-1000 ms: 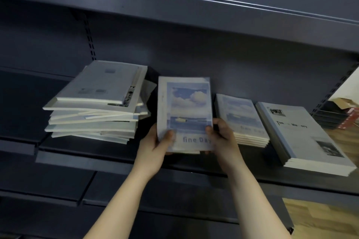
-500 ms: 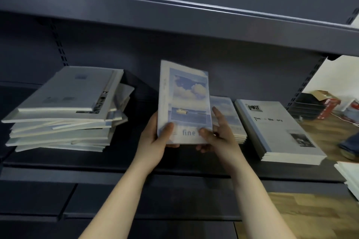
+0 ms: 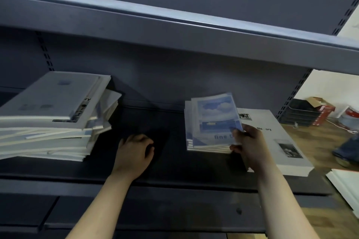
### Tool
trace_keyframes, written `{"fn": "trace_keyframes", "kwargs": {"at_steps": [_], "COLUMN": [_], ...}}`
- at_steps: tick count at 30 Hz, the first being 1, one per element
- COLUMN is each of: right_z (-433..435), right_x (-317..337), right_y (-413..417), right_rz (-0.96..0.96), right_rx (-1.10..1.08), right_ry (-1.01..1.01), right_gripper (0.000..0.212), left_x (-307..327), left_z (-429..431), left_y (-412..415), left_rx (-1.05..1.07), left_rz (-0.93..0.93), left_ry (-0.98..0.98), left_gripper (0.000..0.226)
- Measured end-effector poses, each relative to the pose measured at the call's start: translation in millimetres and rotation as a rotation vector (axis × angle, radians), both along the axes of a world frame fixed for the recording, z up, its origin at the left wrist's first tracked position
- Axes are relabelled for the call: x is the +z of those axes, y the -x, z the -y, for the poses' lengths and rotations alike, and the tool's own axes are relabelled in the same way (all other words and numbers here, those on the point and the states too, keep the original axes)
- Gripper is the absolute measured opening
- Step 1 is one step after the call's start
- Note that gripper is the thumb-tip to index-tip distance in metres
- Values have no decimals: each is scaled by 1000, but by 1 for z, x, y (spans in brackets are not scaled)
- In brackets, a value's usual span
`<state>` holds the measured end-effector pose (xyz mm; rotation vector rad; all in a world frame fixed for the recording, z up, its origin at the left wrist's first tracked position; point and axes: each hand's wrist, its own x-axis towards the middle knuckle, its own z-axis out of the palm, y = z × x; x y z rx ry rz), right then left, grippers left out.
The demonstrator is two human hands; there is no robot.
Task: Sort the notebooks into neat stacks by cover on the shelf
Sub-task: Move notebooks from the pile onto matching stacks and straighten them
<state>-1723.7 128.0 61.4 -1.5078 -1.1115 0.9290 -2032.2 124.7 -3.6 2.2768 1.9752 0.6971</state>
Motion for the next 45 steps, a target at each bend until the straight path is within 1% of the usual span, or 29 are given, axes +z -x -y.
{"fn": "trace_keyframes", "kwargs": {"at_steps": [3,7,9,11,14,15,19,21,23,24,26,27,29,31,32,34,35,36,39,45], "right_z": [-9,-20,-25,-29,-30,-30,-32,-33,-31,-30,-28,-27,-26,-25,-24,-23,-23,-24,-26,-20], "right_x": [-7,-12,-13,-13,-13,-13,-15,-18,-20,-20,-19,-19,-15,-7,-2,2,1,-1,-5,-12], "right_y": [-3,-1,0,1,4,7,16,17,19,21,25,26,23,15,11,3,1,0,1,1], "right_rz": [34,102,162,308,649,735,880,910,892,865,876,926,1009,984,932,851,837,813,730,851], "right_rx": [-5,-33,-56,-78,-110,-127,-173,-181,-199,-207,-184,-153,-55,91,153,210,206,186,116,89], "right_ry": [13,-22,-22,-12,-1,-3,21,41,17,-23,-84,-84,-63,-27,2,74,91,88,68,8], "right_gripper": [16,10,14,22,34,37,42,48,50,47,29,22,24,22,24,42,49,51,44,45], "left_x": [-3,-3,-2,-2,-3,-3,-4,-5,-5,-5,-5,-5,-4,-4,-4,-4,-4,-4,-3,-4], "left_z": [-1,-1,0,1,1,1,0,0,0,1,1,2,2,1,1,1,1,1,1,1], "left_y": [-2,-2,-2,-2,0,0,0,0,1,1,1,2,2,2,2,2,2,2,2,3], "left_rx": [10,8,7,6,-2,-5,-11,-13,-19,-20,-18,-19,-24,-24,-22,-22,-24,-24,-26,-18], "left_rz": [-8,-13,-2,3,15,16,26,37,54,59,53,47,45,44,39,29,26,24,30,14], "left_ry": [-38,-47,-42,-31,-27,-28,-31,-34,-34,-32,-26,-23,-14,-6,-6,-6,-3,-1,5,5], "left_gripper": [25,26,26,27,28,28,28,28,28,28,29,29,29,30,30,30,30,30,30,31]}}
